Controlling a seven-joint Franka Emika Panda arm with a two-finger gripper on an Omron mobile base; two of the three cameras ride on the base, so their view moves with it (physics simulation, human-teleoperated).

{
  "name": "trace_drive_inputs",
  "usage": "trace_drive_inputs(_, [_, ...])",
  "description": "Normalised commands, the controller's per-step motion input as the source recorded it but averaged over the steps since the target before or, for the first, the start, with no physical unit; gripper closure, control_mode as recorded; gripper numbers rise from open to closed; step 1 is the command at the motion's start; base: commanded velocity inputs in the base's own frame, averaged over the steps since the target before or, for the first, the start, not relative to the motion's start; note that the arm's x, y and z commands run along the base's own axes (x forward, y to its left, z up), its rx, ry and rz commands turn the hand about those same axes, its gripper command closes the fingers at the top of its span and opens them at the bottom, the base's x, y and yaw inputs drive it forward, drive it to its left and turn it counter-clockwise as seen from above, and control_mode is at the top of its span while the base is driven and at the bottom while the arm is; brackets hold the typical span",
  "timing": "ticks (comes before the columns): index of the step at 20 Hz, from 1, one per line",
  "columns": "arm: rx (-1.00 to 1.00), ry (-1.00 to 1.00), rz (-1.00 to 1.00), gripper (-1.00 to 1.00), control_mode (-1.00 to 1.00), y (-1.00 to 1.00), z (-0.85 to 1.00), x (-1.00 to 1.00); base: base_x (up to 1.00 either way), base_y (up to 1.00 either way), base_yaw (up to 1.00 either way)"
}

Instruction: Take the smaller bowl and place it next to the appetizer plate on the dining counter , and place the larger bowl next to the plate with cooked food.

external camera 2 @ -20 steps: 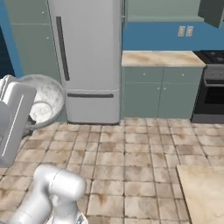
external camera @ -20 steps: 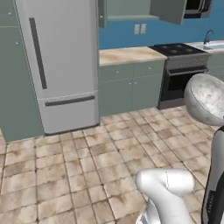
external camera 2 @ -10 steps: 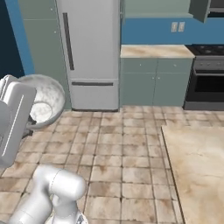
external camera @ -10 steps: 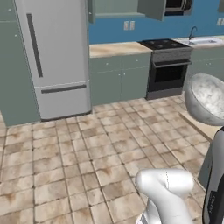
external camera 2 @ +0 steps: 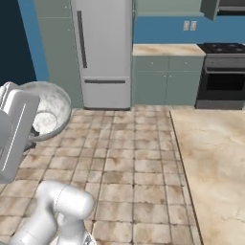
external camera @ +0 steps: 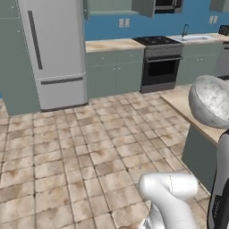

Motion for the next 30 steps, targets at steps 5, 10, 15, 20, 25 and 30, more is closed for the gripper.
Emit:
trace_drive_inputs(5, [0.00,0.00,0.00,1.00,1.00,0.00,0.00,0.00,-1.00,0.00,0.00])
trace_drive_inputs(10, [0.00,0.00,0.00,1.00,1.00,0.00,0.00,0.00,-1.00,0.00,0.00])
trace_drive_inputs(15, [0.00,0.00,0.00,1.00,1.00,0.00,0.00,0.00,-1.00,-0.24,0.00])
trace_drive_inputs(20, [0.00,0.00,0.00,1.00,1.00,0.00,0.00,0.00,-0.87,-1.00,0.00])
trace_drive_inputs(25, [0.00,0.00,0.00,1.00,1.00,0.00,0.00,0.00,-0.29,-1.00,0.00])
trace_drive_inputs(30, [0.00,0.00,0.00,1.00,1.00,0.00,0.00,0.00,0.04,-1.00,0.01])
